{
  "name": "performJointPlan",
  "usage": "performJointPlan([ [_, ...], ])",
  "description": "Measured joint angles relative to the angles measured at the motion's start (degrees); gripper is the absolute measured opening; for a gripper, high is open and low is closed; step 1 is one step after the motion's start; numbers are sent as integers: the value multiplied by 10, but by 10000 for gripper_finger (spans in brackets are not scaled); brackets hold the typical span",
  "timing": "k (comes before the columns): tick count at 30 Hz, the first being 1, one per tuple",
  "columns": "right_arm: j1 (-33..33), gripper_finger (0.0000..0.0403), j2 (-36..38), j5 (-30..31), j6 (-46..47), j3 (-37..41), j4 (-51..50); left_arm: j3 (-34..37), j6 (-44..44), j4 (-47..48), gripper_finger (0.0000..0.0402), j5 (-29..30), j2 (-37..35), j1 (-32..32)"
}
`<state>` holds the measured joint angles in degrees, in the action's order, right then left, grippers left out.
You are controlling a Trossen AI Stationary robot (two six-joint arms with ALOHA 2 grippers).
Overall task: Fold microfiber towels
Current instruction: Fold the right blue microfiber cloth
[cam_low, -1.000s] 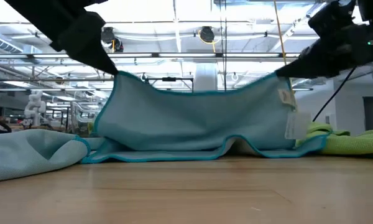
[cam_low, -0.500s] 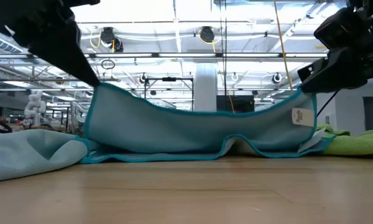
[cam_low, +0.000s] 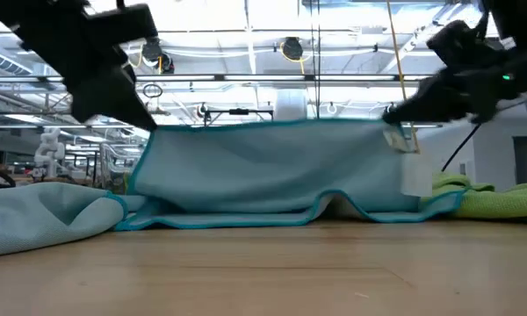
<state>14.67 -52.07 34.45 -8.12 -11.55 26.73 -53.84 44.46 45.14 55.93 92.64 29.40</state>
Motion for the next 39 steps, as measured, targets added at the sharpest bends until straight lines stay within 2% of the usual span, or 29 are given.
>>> performJointPlan([
  [3,-49,4,0,-4,-81,0,100,-9,19,57,6,32,-18,-31],
  [6,-97,4,8,-53,-120,0,182,-25,-20,57,6,42,-53,-50],
  [8,-119,4,16,-97,-110,0,198,-37,-46,55,3,42,-81,-52],
  [13,-132,4,25,-182,-25,0,120,-43,-62,38,5,41,-139,-32],
  [17,-131,4,24,-227,39,0,37,-32,-35,45,5,20,-139,-11],
  [20,-131,4,24,-254,71,0,5,-10,-20,5,7,-2,-126,-1],
  [33,-130,4,24,-258,84,0,-85,102,-96,-272,5,-78,-100,43],
  [39,-130,4,24,-294,96,0,-99,133,-108,-336,5,-125,-100,52],
])
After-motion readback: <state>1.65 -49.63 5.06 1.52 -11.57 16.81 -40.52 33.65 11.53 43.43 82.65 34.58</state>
